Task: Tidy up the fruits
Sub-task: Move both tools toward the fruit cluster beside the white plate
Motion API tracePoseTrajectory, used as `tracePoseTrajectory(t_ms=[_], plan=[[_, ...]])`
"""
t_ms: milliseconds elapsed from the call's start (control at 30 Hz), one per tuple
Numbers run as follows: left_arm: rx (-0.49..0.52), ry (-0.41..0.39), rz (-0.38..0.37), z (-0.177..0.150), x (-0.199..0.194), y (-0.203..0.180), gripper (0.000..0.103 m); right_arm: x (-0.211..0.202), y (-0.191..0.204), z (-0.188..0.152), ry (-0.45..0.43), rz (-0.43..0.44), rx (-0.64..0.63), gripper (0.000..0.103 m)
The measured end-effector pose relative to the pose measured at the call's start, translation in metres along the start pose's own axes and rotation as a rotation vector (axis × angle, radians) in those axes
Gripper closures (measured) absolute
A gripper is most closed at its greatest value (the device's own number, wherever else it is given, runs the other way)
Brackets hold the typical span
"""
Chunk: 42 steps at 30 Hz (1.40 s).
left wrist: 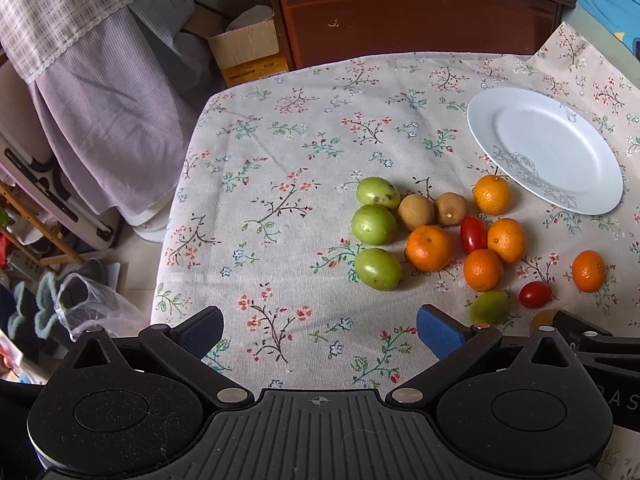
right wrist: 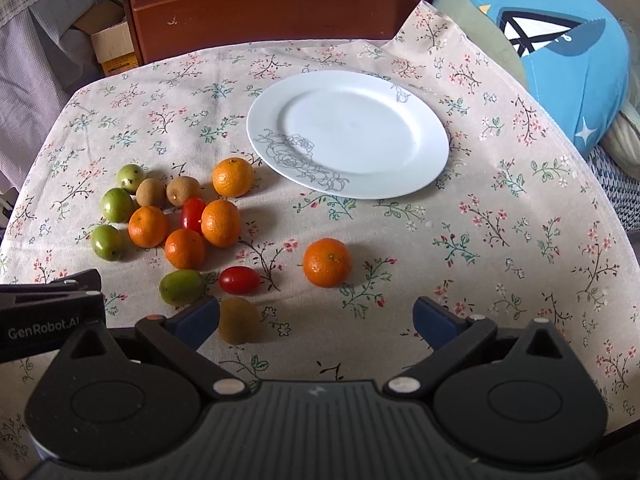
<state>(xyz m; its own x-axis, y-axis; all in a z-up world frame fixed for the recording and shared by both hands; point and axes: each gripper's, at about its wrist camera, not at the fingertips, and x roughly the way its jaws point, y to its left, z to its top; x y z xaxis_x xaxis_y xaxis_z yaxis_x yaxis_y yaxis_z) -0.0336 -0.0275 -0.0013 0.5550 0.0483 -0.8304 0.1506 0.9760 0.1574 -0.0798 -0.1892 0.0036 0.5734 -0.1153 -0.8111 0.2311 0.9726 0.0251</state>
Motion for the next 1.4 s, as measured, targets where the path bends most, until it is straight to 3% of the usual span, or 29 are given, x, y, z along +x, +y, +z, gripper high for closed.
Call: tracePoseTrajectory(t_ms=[1400], plan=[[0.015,-0.009,0.009,-0.0052,-0.0006,-0.0019,0.001,-0.0012,0.0027,-0.0021,-0.020,-0.028,-0.035,0.001]])
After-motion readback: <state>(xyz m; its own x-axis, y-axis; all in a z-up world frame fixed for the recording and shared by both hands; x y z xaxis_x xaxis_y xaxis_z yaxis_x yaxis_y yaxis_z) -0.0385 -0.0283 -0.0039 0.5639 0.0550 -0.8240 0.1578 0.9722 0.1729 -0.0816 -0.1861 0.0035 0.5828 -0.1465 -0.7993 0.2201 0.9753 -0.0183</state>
